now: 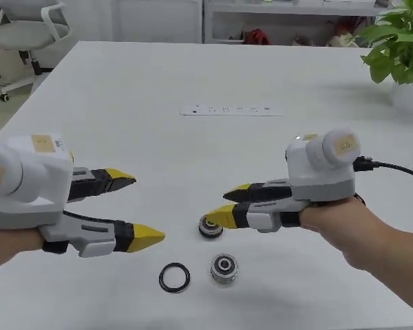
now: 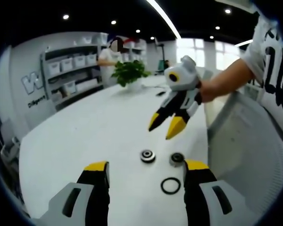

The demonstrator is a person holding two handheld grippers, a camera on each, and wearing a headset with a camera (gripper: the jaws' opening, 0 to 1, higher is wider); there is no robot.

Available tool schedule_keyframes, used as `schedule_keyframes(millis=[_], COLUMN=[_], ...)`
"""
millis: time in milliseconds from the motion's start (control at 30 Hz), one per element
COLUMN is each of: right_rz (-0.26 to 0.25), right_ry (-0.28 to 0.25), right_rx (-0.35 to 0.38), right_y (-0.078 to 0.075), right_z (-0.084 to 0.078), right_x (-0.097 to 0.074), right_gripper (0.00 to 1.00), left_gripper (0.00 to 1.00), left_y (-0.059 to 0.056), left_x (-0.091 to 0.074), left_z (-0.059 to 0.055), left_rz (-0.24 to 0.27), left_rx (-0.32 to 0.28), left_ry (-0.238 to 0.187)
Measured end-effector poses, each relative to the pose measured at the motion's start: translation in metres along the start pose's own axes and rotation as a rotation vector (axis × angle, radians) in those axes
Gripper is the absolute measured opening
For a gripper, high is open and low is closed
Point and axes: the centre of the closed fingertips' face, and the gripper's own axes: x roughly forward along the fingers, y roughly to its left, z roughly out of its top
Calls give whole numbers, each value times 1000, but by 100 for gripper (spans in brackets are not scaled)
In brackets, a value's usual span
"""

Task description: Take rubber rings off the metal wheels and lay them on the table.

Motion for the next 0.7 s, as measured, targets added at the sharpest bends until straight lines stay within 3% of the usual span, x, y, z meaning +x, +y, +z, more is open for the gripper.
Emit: schedule_keyframes(millis=[700], right_rz=[-47], right_ry=[24], right_rx=[5], right_y=[-24], right_z=[-12], right_x=[-6], right_gripper=[38], left_gripper=[64], left_y=[17], left_x=[15], left_z=[1], left_rz=[6], left_rx=[-8], left_ry=[3])
